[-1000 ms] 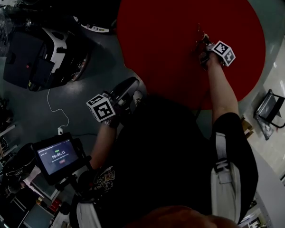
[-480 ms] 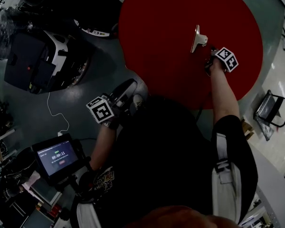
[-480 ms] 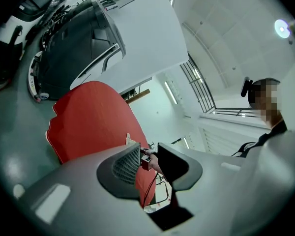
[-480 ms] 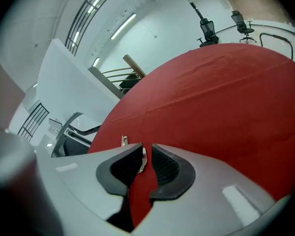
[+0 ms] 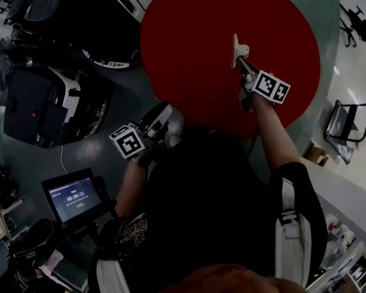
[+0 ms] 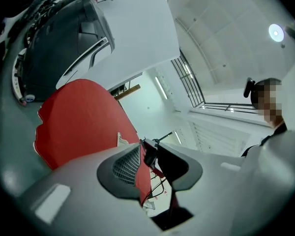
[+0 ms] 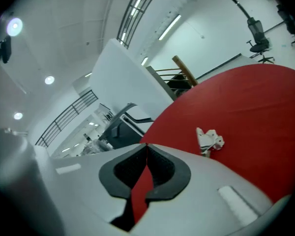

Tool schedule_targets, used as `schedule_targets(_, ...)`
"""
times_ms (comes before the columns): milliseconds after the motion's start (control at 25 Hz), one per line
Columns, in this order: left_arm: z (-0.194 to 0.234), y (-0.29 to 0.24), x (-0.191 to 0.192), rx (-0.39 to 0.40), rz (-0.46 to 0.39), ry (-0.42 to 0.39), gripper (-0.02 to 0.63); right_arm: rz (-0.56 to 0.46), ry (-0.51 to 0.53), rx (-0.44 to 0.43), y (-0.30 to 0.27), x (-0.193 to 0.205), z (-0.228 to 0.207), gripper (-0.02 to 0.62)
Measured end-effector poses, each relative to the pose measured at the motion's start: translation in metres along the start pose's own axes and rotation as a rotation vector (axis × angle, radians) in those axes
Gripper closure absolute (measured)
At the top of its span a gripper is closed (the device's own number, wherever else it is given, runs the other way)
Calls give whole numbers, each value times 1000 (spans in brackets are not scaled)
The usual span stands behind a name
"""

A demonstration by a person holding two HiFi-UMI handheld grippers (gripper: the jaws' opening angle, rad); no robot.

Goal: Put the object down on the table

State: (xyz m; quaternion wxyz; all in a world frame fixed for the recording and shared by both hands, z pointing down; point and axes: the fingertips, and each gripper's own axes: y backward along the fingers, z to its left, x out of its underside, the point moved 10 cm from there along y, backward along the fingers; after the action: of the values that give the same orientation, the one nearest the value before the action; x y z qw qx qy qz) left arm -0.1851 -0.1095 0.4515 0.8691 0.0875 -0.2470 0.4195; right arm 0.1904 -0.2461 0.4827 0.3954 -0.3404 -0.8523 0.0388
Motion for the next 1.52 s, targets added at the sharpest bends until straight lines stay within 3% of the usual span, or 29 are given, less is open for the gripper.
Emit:
schedule_targets(240, -9, -4, -2, 29, 81, -125, 486, -32, 122, -198, 58, 41, 119, 591)
schedule_targets(360, -12, -5, 2, 74, 132, -113, 486, -50, 116, -243, 88, 67, 156, 591)
schedule_targets(480, -7, -2, 16, 126, 195, -77, 486, -63, 96, -230, 112, 101, 177, 591)
schedule_targets(720, -5, 5, 41, 188, 327, -54, 486, -117, -3, -160, 142, 141, 194, 591)
schedule_targets(880, -13, 14, 46, 208, 347, -61, 486, -128, -63, -200, 155, 148, 206, 591)
schedule_targets(1160, -30, 39, 70, 180, 297, -51, 486, -56, 55, -235, 167, 166, 219, 592)
schedule_targets(1360, -59, 49, 108, 165, 332, -67, 486, -52, 16, -264, 209, 188, 213, 592)
schedule_targets(1520, -91, 50, 172, 154, 370, -87, 486, -84, -48, -266, 281, 215, 183, 592)
